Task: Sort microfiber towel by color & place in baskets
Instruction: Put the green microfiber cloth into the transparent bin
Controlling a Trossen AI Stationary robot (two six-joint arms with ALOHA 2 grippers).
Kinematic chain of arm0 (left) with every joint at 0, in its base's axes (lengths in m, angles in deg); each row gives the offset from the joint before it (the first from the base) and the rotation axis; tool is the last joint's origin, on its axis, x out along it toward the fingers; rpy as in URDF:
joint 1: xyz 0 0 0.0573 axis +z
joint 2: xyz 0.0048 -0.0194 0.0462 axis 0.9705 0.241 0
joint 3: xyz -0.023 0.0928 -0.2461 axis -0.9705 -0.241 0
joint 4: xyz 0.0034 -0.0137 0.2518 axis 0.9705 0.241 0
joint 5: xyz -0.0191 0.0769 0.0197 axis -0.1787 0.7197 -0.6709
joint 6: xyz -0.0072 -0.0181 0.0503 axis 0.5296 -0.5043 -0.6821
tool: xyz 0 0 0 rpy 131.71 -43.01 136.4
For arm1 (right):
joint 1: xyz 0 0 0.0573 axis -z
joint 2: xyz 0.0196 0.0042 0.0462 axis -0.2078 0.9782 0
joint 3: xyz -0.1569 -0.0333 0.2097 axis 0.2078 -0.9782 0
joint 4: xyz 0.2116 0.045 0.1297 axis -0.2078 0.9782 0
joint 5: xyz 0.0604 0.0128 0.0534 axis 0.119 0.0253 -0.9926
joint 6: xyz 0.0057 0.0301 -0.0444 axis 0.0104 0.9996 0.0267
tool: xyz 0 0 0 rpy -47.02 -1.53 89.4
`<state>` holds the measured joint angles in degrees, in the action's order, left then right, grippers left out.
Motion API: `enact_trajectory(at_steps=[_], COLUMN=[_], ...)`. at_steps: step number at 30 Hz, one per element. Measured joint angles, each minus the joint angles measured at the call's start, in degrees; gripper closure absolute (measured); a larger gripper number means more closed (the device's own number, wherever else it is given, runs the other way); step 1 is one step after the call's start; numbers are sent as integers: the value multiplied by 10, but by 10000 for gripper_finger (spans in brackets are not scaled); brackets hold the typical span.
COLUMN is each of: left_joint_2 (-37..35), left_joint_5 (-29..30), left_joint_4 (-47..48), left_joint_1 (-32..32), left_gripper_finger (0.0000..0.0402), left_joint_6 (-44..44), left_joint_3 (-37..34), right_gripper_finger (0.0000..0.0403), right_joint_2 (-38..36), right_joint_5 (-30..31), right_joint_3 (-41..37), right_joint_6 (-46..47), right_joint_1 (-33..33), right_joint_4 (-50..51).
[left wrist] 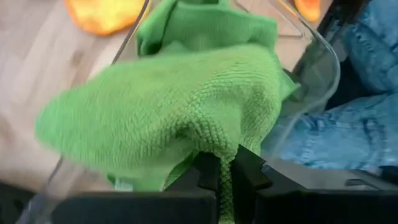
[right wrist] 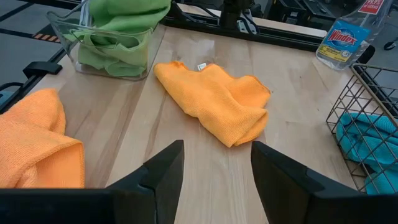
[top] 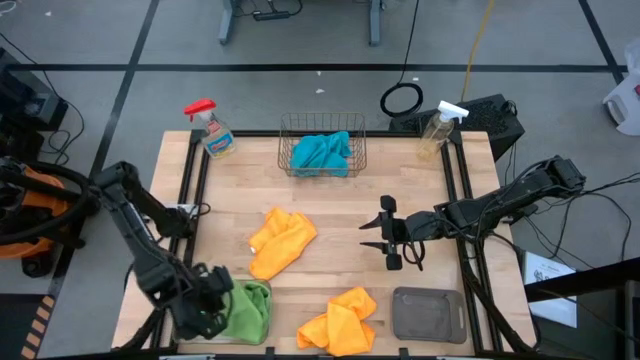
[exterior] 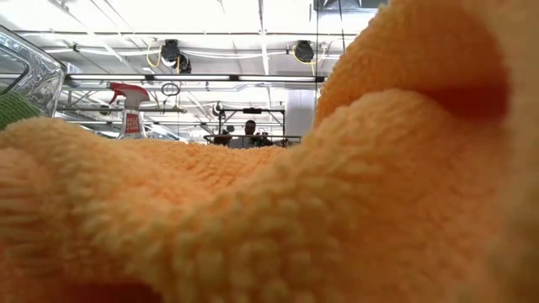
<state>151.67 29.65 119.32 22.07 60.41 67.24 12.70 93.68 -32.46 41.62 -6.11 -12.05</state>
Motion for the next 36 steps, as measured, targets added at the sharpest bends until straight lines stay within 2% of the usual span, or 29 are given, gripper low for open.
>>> enact_trajectory(at_steps=[10, 15, 20, 27, 36], left_joint_2=[92, 132, 155, 160, 160], left_joint_5=[-61, -96, -100, -98, -82], left_joint_4=[-61, -73, -80, -187, -201], left_joint_1=[66, 89, 105, 116, 116], left_gripper_finger=[385, 385, 385, 385, 384], left_joint_6=[-135, -167, -172, -172, -146], left_joint_3=[0, -4, -18, -52, -108], right_gripper_finger=[225, 225, 225, 225, 225], right_joint_2=[0, 0, 0, 0, 0], right_joint_5=[0, 0, -2, -2, -2], right_joint_3=[0, 0, 0, 0, 0], right_joint_6=[0, 0, 0, 1, 0], right_joint_1=[0, 0, 0, 0, 0], right_joint_4=[0, 0, 0, 5, 10])
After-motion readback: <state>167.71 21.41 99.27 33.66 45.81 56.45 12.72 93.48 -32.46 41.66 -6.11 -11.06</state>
